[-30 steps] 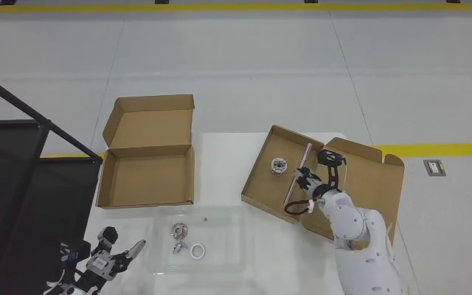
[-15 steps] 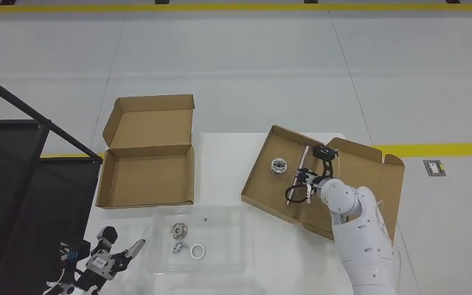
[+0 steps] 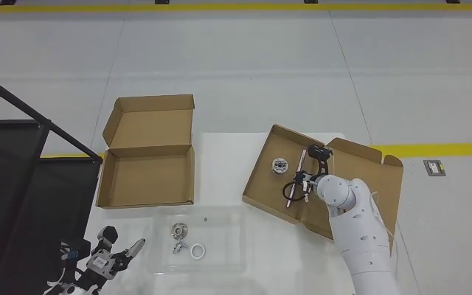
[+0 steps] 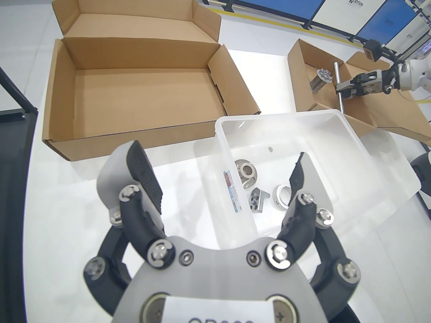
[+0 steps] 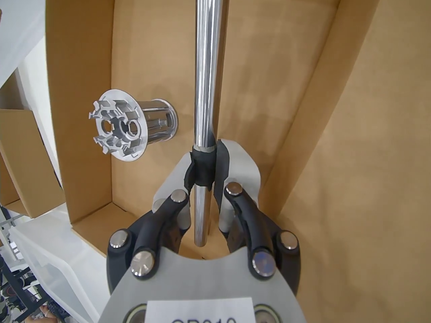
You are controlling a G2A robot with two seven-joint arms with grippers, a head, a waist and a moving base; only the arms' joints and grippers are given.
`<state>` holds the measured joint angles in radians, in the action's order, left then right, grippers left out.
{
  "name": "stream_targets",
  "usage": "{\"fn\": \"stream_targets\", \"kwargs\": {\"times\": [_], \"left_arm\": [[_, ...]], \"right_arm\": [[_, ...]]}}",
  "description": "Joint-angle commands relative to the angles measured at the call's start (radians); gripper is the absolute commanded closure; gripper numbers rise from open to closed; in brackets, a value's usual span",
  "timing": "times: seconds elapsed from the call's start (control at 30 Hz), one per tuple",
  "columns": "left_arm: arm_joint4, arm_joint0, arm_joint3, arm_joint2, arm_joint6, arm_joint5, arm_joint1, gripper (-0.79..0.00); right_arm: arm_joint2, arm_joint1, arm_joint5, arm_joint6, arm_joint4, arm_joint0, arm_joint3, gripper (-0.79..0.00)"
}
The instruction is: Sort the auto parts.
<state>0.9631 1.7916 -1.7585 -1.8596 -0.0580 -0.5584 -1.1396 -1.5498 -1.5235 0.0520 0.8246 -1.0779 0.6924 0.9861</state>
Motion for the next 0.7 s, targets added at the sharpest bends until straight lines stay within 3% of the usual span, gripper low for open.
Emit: {"fn": "stream_targets", "kwargs": {"times": [0.0, 0.1, 0.27, 0.43, 0.67], "left_arm": [[-0.001, 0.000, 0.000, 0.000, 0.000, 0.000, 0.000, -0.785], [-0.001, 0.001, 0.000, -0.001, 0.000, 0.000, 0.000, -0.785], [-0.001, 0.002, -0.001, -0.002, 0.000, -0.001, 0.000, -0.785], [0.000, 0.003, -0.002, -0.002, -0.002, 0.001, 0.000, -0.785], [0.002, 0.005, -0.005, -0.001, -0.005, 0.002, 0.000, -0.785]], "right_arm": [[0.006, 0.001, 0.008, -0.005, 0.000, -0.002, 0.001, -0.413], [0.013, 0.003, 0.015, -0.023, 0.003, 0.009, 0.022, -0.449], [0.035, 0.005, 0.030, -0.064, -0.006, 0.058, 0.119, -0.382], [0.070, 0.006, -0.055, -0.139, 0.019, 0.177, 0.349, -0.369], [0.197, 0.013, -0.170, -0.122, -0.082, 0.327, 0.676, -0.360]]}}
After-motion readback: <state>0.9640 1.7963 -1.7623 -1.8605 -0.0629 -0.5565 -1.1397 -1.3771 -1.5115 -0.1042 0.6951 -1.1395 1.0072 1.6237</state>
